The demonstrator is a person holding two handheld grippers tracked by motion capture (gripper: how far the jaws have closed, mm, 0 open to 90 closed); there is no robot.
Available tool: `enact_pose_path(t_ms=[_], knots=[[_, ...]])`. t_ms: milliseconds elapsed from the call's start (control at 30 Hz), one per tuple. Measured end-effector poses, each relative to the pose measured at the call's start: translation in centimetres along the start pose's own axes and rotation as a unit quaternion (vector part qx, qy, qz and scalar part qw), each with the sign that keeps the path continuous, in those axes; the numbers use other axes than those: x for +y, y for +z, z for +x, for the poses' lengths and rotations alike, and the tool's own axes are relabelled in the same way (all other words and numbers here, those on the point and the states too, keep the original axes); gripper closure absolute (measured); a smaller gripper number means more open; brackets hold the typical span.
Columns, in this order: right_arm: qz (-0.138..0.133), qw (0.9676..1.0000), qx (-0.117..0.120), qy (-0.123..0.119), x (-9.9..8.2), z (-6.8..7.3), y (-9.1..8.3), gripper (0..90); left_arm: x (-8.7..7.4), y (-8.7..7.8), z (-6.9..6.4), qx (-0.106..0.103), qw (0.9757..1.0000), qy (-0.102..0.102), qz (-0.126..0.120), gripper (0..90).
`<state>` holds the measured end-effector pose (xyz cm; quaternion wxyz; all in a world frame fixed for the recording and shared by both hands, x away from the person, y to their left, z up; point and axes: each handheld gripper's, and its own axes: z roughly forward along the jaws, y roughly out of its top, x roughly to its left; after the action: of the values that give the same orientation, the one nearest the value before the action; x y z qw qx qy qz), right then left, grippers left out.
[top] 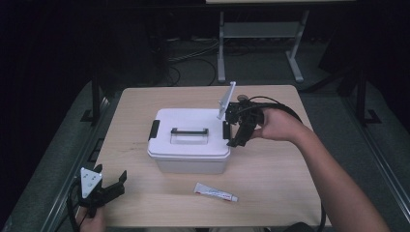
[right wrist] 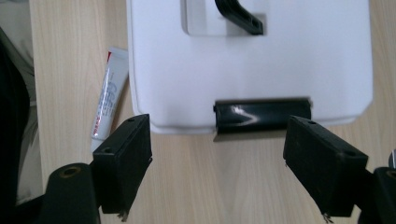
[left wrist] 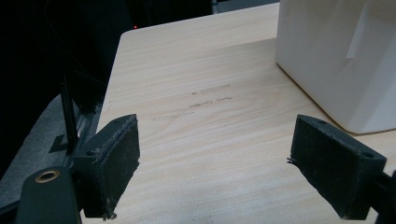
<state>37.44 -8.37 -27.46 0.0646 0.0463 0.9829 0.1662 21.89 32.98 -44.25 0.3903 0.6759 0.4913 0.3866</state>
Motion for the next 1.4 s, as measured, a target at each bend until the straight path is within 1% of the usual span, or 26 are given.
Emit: enact_pose_path(t_ms=[400,567,667,700,733,800,867,900,1100,1133,1167,1200,1400], knots=[[0.001,0.9999,0.010,-0.012,2.6,-0.3,0.5,23.4,0.0,0.0,-0.1,0.000,1.0000,0.002,0.000,15.0],[0.004,0.9998,0.011,-0.016,3.6,-0.4,0.8,23.4,0.0,0.0,0.0,0.000,1.0000,0.001,-0.001,15.0],[0.004,0.9997,0.013,-0.022,4.3,-0.4,1.0,23.6,0.0,-0.1,0.0,0.000,1.0000,0.000,-0.001,15.0],[0.006,0.9997,0.014,-0.018,4.4,-0.4,1.1,23.7,0.0,-0.1,0.0,0.000,1.0000,0.000,0.000,15.1],[0.005,0.9996,0.013,-0.024,4.6,-0.4,1.1,23.7,0.0,-0.1,0.0,0.000,1.0000,0.000,0.000,15.0],[0.008,0.9996,0.014,-0.022,5.0,-0.4,1.3,23.8,0.0,-0.1,0.0,0.000,1.0000,0.001,0.000,15.0],[0.007,0.9996,0.014,-0.026,5.4,-0.5,1.4,24.0,0.0,-0.1,0.0,0.000,1.0000,0.000,-0.001,15.0],[0.008,0.9996,0.015,-0.023,5.6,-0.4,1.4,24.4,0.0,-0.1,0.0,0.000,1.0000,-0.001,-0.001,15.0],[0.007,0.9994,0.014,-0.031,6.7,-0.5,1.7,26.2,0.0,-0.1,0.1,0.000,1.0000,-0.001,0.000,15.0],[0.009,0.9994,0.015,-0.029,6.8,-0.4,1.8,26.5,0.0,-0.1,0.1,0.000,1.0000,-0.002,0.000,15.0],[0.007,0.9994,0.014,-0.032,7.0,-0.5,1.9,26.7,0.0,-0.1,0.2,0.001,1.0000,-0.001,0.000,15.0],[0.009,0.9994,0.015,-0.029,7.1,-0.5,1.9,27.0,0.0,-0.1,0.2,0.001,1.0000,-0.001,-0.001,15.0],[0.012,0.9993,0.019,-0.032,7.8,-0.4,2.7,30.5,0.0,-0.1,0.1,0.002,1.0000,0.000,-0.001,15.0]])
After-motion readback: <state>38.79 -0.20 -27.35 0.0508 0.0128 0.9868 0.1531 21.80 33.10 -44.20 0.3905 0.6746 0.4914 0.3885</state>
